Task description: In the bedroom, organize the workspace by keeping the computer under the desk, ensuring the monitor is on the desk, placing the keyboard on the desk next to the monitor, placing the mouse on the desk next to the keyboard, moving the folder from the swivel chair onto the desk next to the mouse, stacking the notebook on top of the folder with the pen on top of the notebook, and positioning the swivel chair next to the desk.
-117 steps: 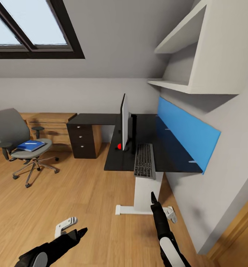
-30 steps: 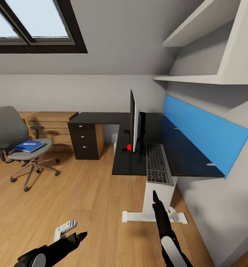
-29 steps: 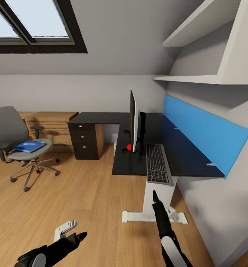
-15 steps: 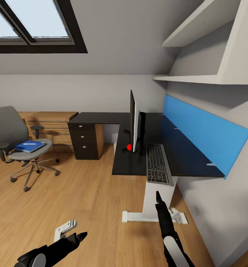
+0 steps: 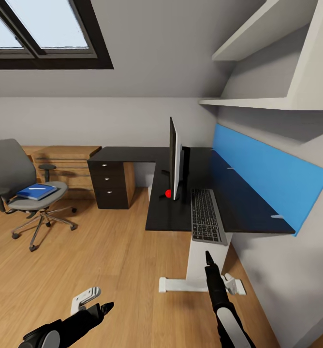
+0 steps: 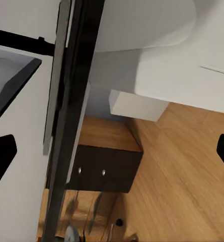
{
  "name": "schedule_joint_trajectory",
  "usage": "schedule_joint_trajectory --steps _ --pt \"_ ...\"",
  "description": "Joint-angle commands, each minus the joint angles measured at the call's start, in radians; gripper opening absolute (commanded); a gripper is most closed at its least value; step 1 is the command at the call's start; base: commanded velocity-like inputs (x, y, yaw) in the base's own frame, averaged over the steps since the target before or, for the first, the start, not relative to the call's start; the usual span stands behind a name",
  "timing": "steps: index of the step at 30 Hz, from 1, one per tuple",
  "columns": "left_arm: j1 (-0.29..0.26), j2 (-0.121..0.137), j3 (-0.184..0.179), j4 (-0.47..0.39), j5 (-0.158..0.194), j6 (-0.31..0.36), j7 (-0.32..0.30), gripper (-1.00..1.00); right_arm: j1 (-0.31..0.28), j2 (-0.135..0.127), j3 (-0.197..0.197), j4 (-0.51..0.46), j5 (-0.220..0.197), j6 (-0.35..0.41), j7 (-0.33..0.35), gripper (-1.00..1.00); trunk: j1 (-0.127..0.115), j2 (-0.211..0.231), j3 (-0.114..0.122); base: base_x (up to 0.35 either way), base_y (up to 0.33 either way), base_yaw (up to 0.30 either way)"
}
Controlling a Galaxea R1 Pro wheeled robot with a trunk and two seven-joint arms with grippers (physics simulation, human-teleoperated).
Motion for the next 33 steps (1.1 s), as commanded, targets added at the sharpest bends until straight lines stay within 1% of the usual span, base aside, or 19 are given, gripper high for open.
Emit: schedule_joint_trajectory --steps 1,13,33 --pt "0.000 -0.001 0.002 -0.001 0.004 0.005 0.001 1.00 -0.001 0.001 -0.001 0.001 -0.012 0.001 0.008 1.00 0.000 0.000 -0.001 0.025 0.000 0.000" --pt "0.000 -0.001 0.003 -0.001 0.006 0.005 0.004 1.00 -0.001 0.001 -0.001 0.002 -0.013 0.001 0.009 1.00 0.000 0.000 -0.001 0.034 0.000 0.000" --pt "0.000 -0.001 0.002 0.000 0.006 0.005 0.010 1.00 -0.001 0.001 0.000 0.002 -0.013 0.001 0.008 1.00 -0.077 0.140 0.062 0.001 0.000 0.000"
